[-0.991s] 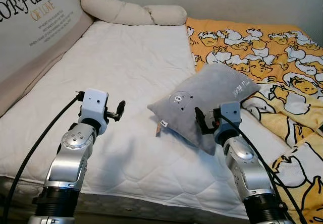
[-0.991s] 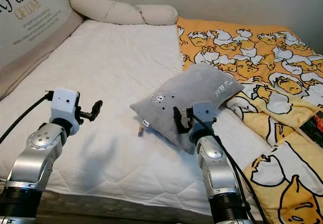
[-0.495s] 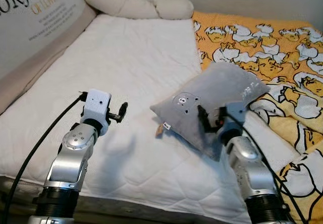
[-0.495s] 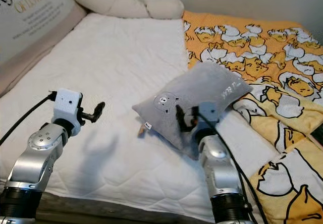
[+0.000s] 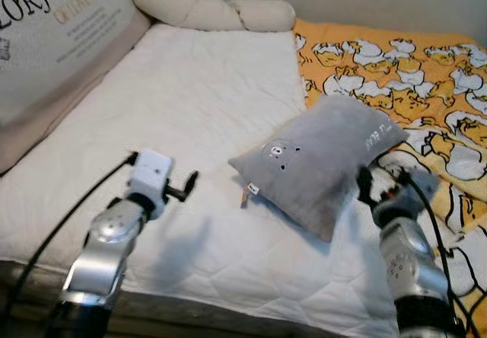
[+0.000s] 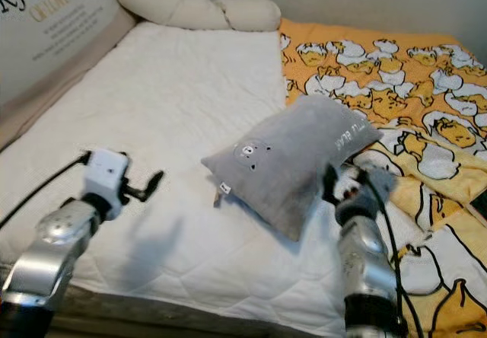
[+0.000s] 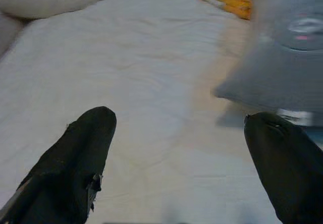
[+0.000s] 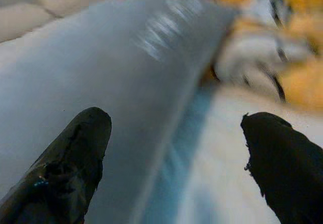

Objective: Clean up the room

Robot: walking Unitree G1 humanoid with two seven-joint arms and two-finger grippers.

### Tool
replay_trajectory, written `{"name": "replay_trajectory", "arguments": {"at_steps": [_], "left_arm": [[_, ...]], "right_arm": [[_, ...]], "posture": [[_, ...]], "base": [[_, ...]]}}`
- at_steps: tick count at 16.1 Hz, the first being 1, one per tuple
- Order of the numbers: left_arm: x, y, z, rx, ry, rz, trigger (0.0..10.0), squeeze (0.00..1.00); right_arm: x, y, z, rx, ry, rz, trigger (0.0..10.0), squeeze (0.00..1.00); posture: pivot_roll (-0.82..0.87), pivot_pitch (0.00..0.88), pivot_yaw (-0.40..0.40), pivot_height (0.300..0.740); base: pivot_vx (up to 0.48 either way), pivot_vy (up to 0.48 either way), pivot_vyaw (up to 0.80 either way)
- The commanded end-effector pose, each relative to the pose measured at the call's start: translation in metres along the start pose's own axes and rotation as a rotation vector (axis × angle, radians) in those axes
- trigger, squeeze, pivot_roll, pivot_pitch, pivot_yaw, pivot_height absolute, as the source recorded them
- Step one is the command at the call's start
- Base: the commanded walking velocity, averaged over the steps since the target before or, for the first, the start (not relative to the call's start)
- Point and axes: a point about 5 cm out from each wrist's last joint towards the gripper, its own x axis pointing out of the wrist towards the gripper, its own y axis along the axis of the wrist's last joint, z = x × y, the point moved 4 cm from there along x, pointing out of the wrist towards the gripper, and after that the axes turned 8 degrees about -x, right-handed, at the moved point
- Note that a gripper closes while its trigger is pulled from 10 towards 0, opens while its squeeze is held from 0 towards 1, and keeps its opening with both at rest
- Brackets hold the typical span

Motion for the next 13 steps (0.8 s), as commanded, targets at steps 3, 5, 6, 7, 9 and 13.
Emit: {"name": "replay_trajectory", "arguments": {"at_steps": [3,5,6,7,9,13], "left_arm": [[0.007,0.006,0.018,0.08,-0.184,-0.025,10.0,0.0],[0.006,0.005,0.02,0.11,-0.226,-0.042,10.0,0.0],[0.003,0.004,0.017,0.134,-0.249,-0.062,10.0,0.0],[0.002,0.004,0.016,0.133,-0.248,-0.063,10.0,0.0],[-0.001,0.0,0.013,0.129,-0.259,-0.086,10.0,0.0],[-0.005,-0.012,0.017,0.115,-0.316,-0.153,10.0,0.0]], "right_arm": [[0.02,-0.018,-0.028,0.208,0.078,-0.113,10.0,1.0],[0.023,-0.025,-0.032,0.293,0.065,-0.159,10.0,1.0],[0.028,-0.027,-0.042,0.514,0.084,-0.179,10.0,1.0],[0.029,-0.027,-0.045,0.573,0.087,-0.183,10.0,1.0],[0.031,-0.029,-0.058,0.622,0.114,-0.216,10.0,1.0],[0.034,-0.023,-0.078,0.659,0.15,-0.238,0.6,0.0]], "posture": [[0.04,0.0,0.023,0.74],[0.05,0.0,0.02,0.74],[0.08,0.0,0.014,0.74],[0.08,0.0,0.013,0.74],[0.09,0.0,0.009,0.74],[0.09,0.0,0.006,0.74]], "base": [[0.0,0.0,0.0],[0.0,0.0,0.0],[0.0,0.0,0.0],[0.0,0.0,0.0],[0.0,0.0,0.0],[0.0,0.0,0.0]]}}
